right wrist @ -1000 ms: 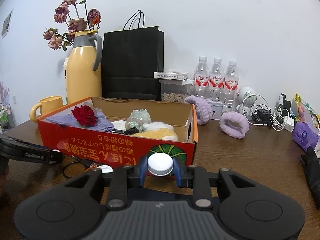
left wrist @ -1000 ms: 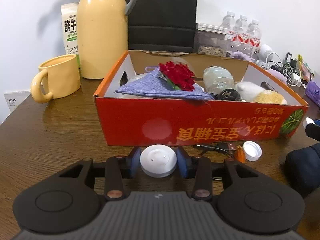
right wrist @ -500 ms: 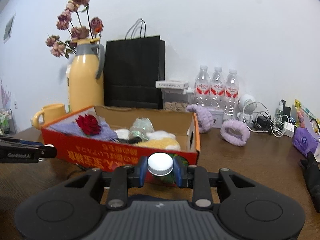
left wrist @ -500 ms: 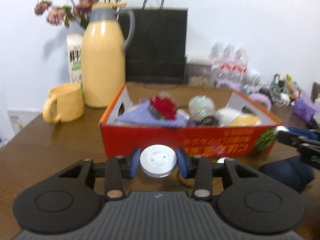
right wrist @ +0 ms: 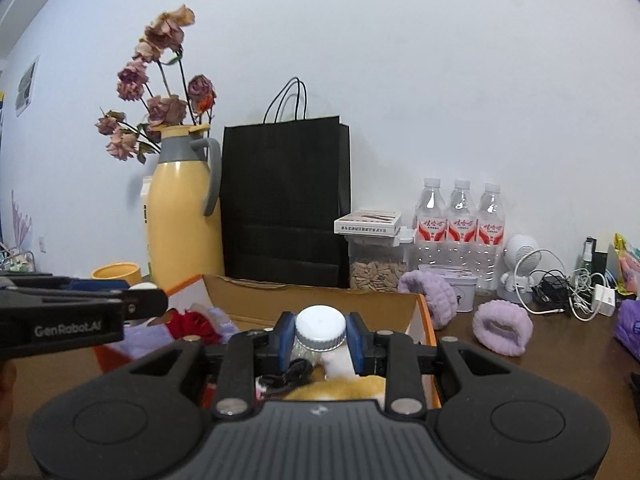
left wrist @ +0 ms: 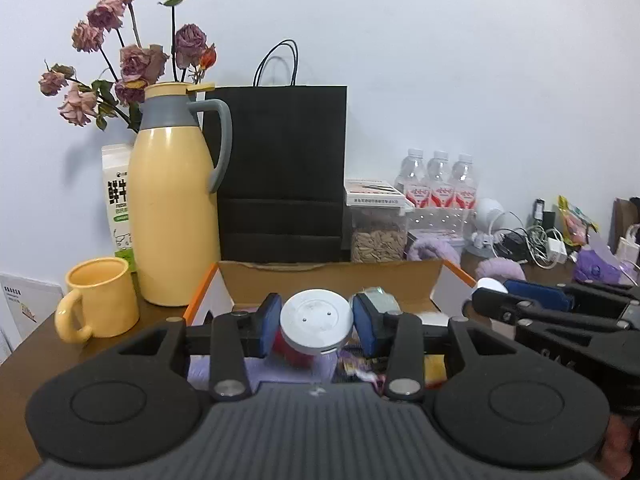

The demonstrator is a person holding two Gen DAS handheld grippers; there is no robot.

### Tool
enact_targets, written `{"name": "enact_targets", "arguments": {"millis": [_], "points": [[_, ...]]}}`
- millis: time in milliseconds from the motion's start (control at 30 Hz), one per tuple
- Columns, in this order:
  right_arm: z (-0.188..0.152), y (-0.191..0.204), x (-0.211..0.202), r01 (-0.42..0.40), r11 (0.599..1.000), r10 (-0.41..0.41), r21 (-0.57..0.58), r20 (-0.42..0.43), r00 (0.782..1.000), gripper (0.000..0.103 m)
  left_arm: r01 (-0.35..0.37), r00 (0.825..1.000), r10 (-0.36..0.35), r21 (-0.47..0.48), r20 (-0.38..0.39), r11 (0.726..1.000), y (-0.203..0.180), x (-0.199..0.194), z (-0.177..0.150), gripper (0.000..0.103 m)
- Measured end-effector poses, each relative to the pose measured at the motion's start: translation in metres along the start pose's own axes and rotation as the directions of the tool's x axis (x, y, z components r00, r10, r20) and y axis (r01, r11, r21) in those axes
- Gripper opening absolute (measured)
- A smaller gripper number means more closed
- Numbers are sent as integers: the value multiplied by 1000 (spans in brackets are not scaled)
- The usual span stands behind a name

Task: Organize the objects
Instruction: 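Lower the lid into the box with the left tool while the right tool drops the bottle cap in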

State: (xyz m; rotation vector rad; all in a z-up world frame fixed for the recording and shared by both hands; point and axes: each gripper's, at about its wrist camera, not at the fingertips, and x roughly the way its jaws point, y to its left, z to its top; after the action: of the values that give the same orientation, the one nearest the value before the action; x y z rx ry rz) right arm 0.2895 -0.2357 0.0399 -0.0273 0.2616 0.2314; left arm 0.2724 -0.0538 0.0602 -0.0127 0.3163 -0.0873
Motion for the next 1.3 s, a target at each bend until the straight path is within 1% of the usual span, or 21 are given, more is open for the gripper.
{"name": "enact_targets", "arguments": {"millis": [100, 200, 300, 433, 467, 500, 533, 567, 600, 633, 667, 700, 1000, 1300], "points": [[2, 0, 24, 2, 1000, -2, 8, -16, 1000, 27, 7, 1000, -7, -16, -7, 1000, 1, 19, 4, 40], [-5, 0, 41, 2, 1000, -3, -14, -54, 999, 27, 22, 1000, -22, -11, -16, 1000, 2, 35, 5, 40], [-13, -2, 52, 9, 1000, -10, -16, -87, 996, 27, 37, 999, -37, 9, -29, 999, 2, 49, 3, 40], [-17, -3, 58, 13, 1000, -15, -20, -109, 994, 27, 48, 998, -47, 29, -42, 998, 3, 58, -3, 41], [-17, -3, 58, 14, 1000, -16, -18, -115, 993, 27, 49, 998, -48, 27, -43, 998, 5, 59, -4, 41], [-18, -3, 59, 17, 1000, -19, -19, -120, 993, 28, 46, 998, -45, 26, -41, 999, 6, 59, -5, 48], [-19, -3, 59, 20, 1000, -23, -21, -125, 992, 38, 40, 999, -39, 28, -37, 999, 7, 58, -6, 56], [-20, -3, 59, 27, 999, -29, -20, -127, 991, 57, 30, 999, -29, 29, -29, 999, 7, 57, -6, 80], [-20, -3, 58, 34, 999, -36, -19, -125, 991, 68, 16, 1000, -15, 27, -10, 1000, 8, 55, -7, 103], [-21, -4, 57, 39, 999, -41, -17, -120, 992, 89, 1, 1000, -1, 20, 18, 1000, 10, 53, -7, 103], [-21, -4, 55, 41, 999, -43, -15, -109, 993, 101, -8, 999, 7, 14, 35, 1000, 11, 51, -7, 103], [-22, -4, 53, 44, 999, -45, -14, -99, 994, 103, -11, 999, 11, 11, 35, 1000, 11, 50, -7, 103], [-22, -4, 49, 66, 997, -68, -26, -100, 993, 103, -9, 1000, 9, 13, 11, 1000, 12, 51, -8, 103], [-22, -6, 34, 91, 995, -94, -32, -82, 992, 103, 7, 1000, -7, -8, 30, 1000, 17, 40, -11, 103]]}}
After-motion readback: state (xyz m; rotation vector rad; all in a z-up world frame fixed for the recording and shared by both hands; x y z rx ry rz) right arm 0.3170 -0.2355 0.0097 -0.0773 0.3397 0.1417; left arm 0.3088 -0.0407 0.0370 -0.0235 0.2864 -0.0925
